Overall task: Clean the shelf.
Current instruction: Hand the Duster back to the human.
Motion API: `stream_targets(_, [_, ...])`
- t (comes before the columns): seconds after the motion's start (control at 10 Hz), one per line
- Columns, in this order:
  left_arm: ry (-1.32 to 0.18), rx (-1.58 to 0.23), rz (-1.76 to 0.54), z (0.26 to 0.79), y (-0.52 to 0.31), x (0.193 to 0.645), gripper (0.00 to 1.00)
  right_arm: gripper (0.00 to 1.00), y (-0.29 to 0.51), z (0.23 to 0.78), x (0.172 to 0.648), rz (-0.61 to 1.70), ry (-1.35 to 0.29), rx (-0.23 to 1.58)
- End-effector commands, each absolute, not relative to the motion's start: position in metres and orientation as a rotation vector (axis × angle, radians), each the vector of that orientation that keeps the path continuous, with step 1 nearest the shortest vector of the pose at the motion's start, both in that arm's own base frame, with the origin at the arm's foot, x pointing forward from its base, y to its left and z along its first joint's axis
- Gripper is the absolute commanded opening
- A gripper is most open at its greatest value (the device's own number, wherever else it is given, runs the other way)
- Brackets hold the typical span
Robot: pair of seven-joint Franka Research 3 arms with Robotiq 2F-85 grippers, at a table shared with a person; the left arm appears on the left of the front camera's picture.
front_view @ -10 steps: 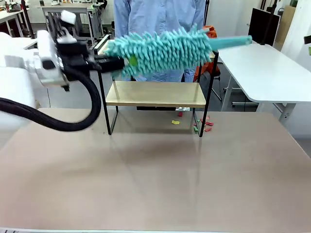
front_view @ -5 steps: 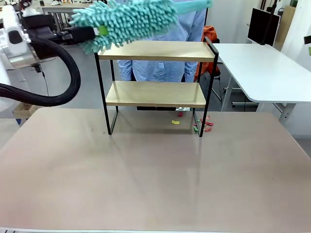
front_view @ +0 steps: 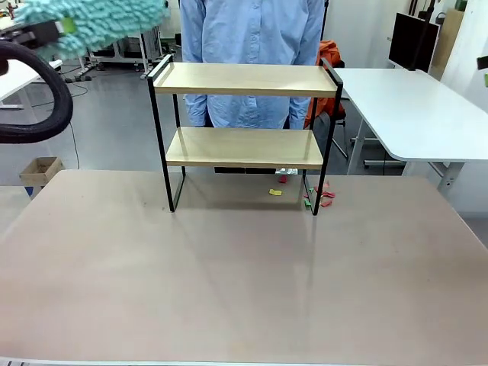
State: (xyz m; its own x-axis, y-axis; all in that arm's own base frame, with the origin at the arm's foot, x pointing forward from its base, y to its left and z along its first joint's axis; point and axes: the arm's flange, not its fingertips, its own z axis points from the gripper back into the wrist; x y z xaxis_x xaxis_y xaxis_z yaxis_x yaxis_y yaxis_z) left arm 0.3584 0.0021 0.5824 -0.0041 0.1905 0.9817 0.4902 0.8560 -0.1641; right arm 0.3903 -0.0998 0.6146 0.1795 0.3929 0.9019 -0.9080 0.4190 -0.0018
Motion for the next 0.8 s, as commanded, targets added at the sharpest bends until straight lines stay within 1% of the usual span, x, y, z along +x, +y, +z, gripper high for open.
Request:
stream_targets(0.0, [-1.578, -0.451, -0.141, 0.577, -0.006, 0.354, 0.17, 1.00, -0.101, 0.616, 0.390, 1.023, -0.992, 0.628])
stream_targets(0.2, [-1.552, -0.305, -0.072, 0.566, 0.003, 0.358, 0.17, 1.00, -0.101, 0.616, 0.390, 1.023, -0.992, 0.628])
stream_targets(0.3, [-1.544, -0.271, -0.064, 0.557, 0.006, 0.360, 0.17, 1.00, -0.101, 0.616, 0.390, 1.023, -0.992, 0.628])
stream_targets(0.5, [-1.516, -0.280, -0.042, 0.529, 0.012, 0.363, 0.17, 1.00, -0.101, 0.616, 0.390, 1.023, -0.992, 0.628])
stream_targets(0.7, [-1.462, -0.303, -0.038, 0.489, 0.011, 0.369, 0.17, 1.00, -0.101, 0.616, 0.390, 1.023, -0.992, 0.628])
